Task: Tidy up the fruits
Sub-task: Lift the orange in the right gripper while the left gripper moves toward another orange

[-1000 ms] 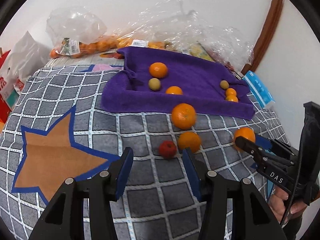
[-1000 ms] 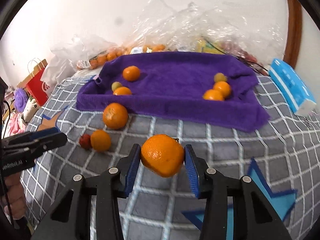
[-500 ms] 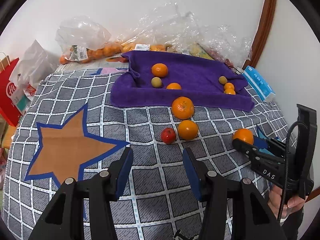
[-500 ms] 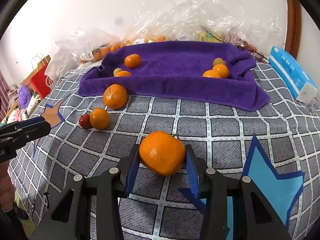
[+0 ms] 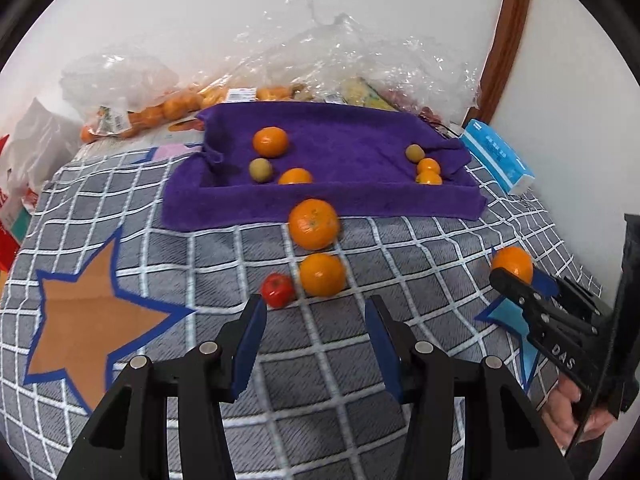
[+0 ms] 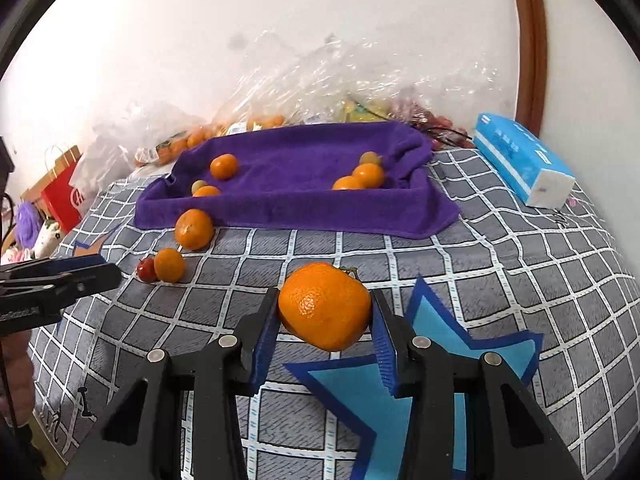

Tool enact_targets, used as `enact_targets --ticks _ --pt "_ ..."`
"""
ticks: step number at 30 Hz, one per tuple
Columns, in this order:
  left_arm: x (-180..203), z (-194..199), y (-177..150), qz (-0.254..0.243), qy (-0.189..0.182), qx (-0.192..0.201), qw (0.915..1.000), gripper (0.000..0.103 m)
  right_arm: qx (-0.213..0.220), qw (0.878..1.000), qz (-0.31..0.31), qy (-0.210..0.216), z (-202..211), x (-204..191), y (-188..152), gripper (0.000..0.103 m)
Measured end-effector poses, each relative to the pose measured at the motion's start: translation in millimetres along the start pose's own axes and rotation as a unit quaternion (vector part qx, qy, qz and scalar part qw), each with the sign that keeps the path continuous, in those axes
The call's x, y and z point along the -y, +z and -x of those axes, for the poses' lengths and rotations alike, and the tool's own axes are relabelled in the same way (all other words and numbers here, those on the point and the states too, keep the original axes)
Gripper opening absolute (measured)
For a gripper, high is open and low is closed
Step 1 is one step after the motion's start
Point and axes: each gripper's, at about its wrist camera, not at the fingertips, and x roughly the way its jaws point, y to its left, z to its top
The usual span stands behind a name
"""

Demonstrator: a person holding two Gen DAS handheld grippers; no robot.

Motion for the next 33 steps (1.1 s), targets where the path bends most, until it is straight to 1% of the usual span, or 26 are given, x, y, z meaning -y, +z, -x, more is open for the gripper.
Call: enact_targets --ticks 3,7,12,14,15,16,20,25,33 --pt "9 -7 5 -0.015 0.003 -0.003 0.9999 0.049 0.002 1.000 -0.001 -0.010 2 4 -3 0.043" --pt "18 -17 10 -0.034 0.008 -0.009 0.9993 0.049 0.004 1.000 -0.007 -0.005 2 9 -7 0.043" --pt "22 -24 19 -0.059 0.015 -0.007 0.9981 0.049 0.004 1.000 -0.008 -0.004 0 11 -11 0.043" --pt "22 -28 24 -0.068 0.014 -0.011 0.9975 0.046 0.003 1.000 -0.017 0.001 -1 15 -11 0.043" --pt "22 -30 25 -0.071 0.016 -0.015 0.9973 0.042 0.004 1.000 -0.021 0.004 -1 17 -11 0.043" --pt "22 -32 26 -0.072 0.017 -0.018 0.9971 0.039 0.005 1.000 -0.026 0.005 -1 18 -11 0.043" --pt "23 -41 27 -0.077 0.023 -0.027 0.9964 0.039 0.003 0.999 -0.034 0.007 -4 20 -10 0.043" --pt "20 -48 27 -0.071 0.019 -0.040 0.9965 0.039 0.002 0.999 -0.035 0.010 -5 19 -11 0.043" --pt "22 -59 23 -0.074 0.026 -0.053 0.9955 0.039 -0.001 0.999 -0.042 0.014 -8 22 -10 0.043"
